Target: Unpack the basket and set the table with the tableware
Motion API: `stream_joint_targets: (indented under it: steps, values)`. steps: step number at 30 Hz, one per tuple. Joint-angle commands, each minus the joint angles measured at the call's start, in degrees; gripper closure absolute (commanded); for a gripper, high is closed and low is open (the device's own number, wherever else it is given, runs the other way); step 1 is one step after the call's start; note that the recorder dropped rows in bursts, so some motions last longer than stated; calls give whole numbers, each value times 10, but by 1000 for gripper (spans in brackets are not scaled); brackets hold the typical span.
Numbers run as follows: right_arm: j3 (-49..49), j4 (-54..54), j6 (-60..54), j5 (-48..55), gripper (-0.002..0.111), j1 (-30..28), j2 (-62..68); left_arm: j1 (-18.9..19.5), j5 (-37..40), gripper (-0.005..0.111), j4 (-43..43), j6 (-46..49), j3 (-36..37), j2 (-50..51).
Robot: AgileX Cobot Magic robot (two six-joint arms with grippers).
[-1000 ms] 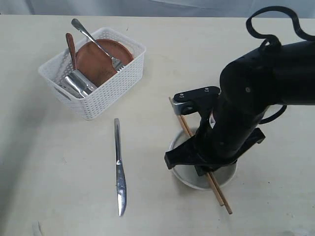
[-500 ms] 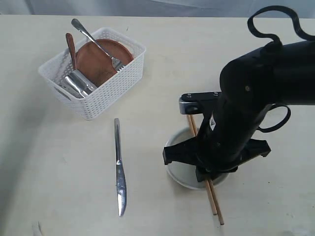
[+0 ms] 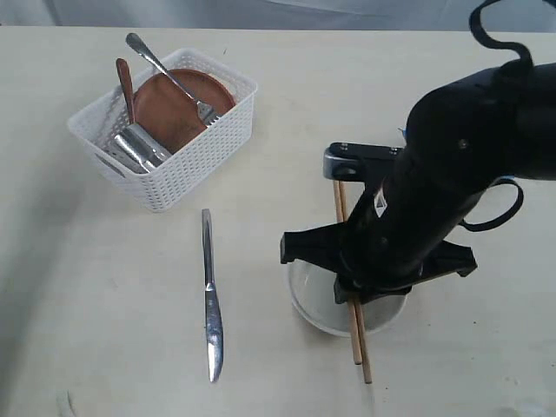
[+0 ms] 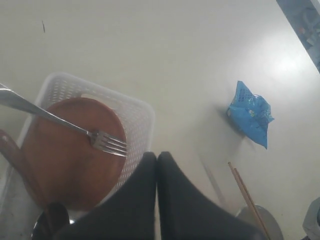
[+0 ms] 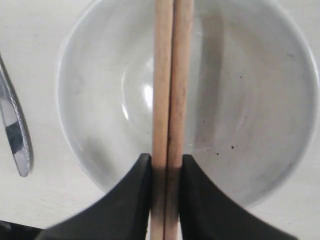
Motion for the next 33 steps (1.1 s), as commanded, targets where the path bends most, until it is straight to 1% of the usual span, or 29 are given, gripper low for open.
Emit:
stream_joint_targets:
  steps: [1, 5, 10, 18, 33]
  values:
    - [0, -8, 15, -3, 107, 0, -7, 2, -5, 106, -7, 2, 4, -1]
    - [0, -25, 49, -17, 107, 0, -7, 2, -5, 106, -7, 2, 4, -1]
    - [0, -59, 78, -8, 107, 0, -7, 2, -5, 106, -7, 2, 4, -1]
    - [0, -45, 78, -13, 107, 0, 19, 2, -6, 106, -11, 2, 4, 0]
    - [0, -40, 77, -27, 107, 0, 20, 2, -7, 106, -11, 2, 4, 0]
